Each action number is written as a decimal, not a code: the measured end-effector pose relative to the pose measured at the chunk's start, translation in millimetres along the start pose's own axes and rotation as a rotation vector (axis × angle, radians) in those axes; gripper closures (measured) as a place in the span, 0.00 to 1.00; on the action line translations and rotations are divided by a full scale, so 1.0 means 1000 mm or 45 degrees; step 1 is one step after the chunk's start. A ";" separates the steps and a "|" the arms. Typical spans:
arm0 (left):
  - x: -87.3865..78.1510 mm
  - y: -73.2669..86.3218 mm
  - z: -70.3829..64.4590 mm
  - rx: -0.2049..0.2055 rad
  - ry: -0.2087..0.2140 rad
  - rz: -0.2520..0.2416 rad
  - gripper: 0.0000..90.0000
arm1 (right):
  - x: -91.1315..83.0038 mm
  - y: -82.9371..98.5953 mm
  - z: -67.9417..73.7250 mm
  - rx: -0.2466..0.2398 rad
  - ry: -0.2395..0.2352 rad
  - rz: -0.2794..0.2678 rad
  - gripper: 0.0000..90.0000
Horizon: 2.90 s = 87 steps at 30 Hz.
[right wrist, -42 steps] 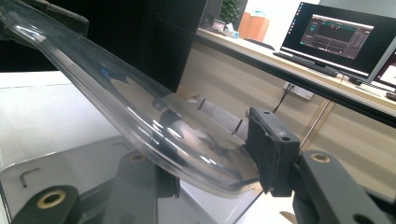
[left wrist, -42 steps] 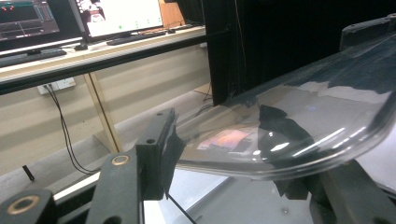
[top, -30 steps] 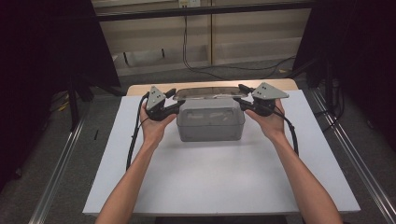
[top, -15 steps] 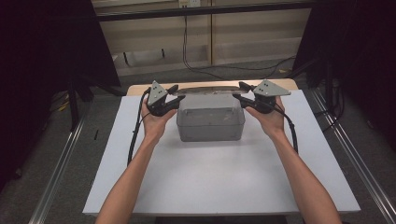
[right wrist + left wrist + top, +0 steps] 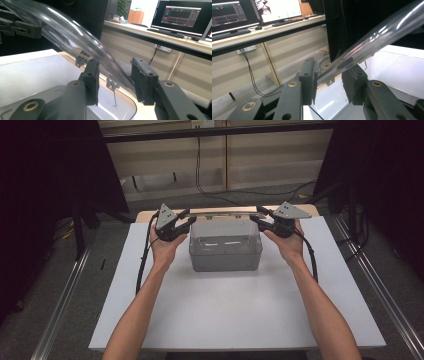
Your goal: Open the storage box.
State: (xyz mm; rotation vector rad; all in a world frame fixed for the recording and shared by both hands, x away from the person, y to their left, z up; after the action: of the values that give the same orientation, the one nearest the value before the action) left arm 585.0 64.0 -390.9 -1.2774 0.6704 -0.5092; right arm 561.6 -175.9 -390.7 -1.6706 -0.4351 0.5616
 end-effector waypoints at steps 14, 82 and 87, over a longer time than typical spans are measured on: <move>0.006 -0.002 0.008 -0.033 -0.008 0.000 0.75 | 0.006 0.004 -0.015 0.066 0.025 -0.018 0.74; 0.047 0.015 0.040 -0.144 -0.064 0.065 0.87 | 0.053 0.022 -0.047 0.314 0.088 0.010 0.76; 0.050 0.025 0.041 -0.138 -0.058 0.111 0.87 | 0.056 0.026 -0.047 0.337 0.091 0.015 0.75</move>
State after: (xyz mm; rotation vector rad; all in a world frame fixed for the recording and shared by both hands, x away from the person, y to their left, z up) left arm 648.6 63.7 -417.4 -1.3509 0.7199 -0.3754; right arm 633.7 -185.8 -417.7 -1.4355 -0.2858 0.5416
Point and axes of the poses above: each handheld gripper's, and its own axes: x roughly forward along the jaws, y roughly out of its underside, z roughly to its left, the point moved 10 cm from there along x, roughly forward along the jaws
